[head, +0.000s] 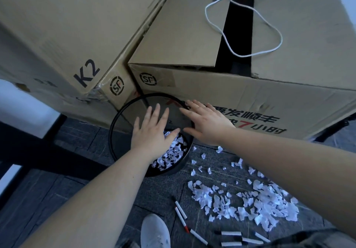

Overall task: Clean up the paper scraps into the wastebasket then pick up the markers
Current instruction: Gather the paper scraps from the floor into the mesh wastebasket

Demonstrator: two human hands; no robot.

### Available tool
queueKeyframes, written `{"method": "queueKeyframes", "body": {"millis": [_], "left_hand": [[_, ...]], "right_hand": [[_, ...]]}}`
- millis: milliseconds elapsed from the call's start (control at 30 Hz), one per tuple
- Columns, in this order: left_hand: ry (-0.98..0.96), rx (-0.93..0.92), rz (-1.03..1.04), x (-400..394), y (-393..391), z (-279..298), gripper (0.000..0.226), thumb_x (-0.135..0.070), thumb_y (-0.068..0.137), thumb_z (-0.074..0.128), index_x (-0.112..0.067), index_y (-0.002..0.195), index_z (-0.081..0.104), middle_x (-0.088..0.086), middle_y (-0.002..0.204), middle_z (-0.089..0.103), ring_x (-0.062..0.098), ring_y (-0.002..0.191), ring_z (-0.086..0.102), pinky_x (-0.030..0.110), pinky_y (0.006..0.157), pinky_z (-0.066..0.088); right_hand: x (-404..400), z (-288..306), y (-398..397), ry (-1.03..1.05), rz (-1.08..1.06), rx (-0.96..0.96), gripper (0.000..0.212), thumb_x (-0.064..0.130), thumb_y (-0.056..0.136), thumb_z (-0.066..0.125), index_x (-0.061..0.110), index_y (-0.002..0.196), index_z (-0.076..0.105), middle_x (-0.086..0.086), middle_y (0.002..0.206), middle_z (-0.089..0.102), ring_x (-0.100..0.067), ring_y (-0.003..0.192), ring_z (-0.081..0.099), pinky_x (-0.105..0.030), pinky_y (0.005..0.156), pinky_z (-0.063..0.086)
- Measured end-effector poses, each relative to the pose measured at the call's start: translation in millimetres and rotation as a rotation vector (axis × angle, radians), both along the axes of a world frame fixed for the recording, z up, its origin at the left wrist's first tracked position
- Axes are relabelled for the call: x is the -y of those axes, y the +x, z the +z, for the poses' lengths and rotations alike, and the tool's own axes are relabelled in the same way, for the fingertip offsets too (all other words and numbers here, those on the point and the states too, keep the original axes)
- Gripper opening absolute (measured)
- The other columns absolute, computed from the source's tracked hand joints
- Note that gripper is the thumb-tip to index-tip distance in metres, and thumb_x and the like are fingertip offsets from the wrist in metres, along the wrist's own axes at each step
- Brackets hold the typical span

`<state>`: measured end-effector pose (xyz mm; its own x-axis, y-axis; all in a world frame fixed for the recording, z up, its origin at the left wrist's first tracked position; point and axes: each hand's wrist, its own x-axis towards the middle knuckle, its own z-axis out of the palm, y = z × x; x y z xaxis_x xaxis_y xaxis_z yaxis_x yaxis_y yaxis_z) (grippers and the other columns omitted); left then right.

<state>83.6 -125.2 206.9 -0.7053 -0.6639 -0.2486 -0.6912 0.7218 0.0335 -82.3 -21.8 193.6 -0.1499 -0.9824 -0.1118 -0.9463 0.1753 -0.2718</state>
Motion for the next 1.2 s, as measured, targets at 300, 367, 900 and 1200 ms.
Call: {"method": "queueKeyframes", "body": {"millis": [300,367,900,1200], "left_hand": [[-0.002,-0.011,-0.161,-47,-61,9,0.074,-0.070,0.086,0.014,-0.034,0.146,-0.009,-0.006,0.157,-0.016,0.016,0.143,-0.018,0.048,0.117,-0.001],[0.017,0.003,-0.210,-62,-73,4,0.074,-0.069,0.087,0.015,-0.033,0.147,-0.009,-0.005,0.157,-0.017,0.015,0.143,-0.019,0.046,0.118,-0.002],[0.190,0.142,-0.406,-131,-137,-119,0.073,-0.067,0.088,0.015,-0.032,0.147,-0.009,-0.003,0.156,-0.019,0.018,0.143,-0.017,0.045,0.116,-0.001],[0.368,0.235,-0.458,-173,-138,-200,0.075,-0.069,0.087,0.017,-0.034,0.146,-0.011,-0.006,0.155,-0.021,0.017,0.144,-0.017,0.046,0.117,0.000]], "right_hand": [[-85,-4,-58,0.126,-0.118,-0.012,0.065,0.060,0.092,0.026,0.035,0.148,0.002,0.004,0.158,-0.007,-0.015,0.145,-0.006,-0.041,0.119,0.000],[-105,-16,-67,0.147,-0.135,0.003,0.065,0.059,0.093,0.027,0.036,0.148,0.002,0.004,0.158,-0.007,-0.015,0.145,-0.006,-0.041,0.118,-0.002],[-199,-145,-97,0.186,-0.278,0.130,0.062,0.059,0.092,0.032,0.037,0.147,0.014,0.000,0.158,0.010,-0.018,0.146,0.006,-0.042,0.118,0.004],[-255,-220,-111,0.365,-0.376,0.141,0.063,0.060,0.092,0.026,0.036,0.148,0.007,0.004,0.159,0.000,-0.015,0.145,-0.003,-0.041,0.119,0.000]]}}
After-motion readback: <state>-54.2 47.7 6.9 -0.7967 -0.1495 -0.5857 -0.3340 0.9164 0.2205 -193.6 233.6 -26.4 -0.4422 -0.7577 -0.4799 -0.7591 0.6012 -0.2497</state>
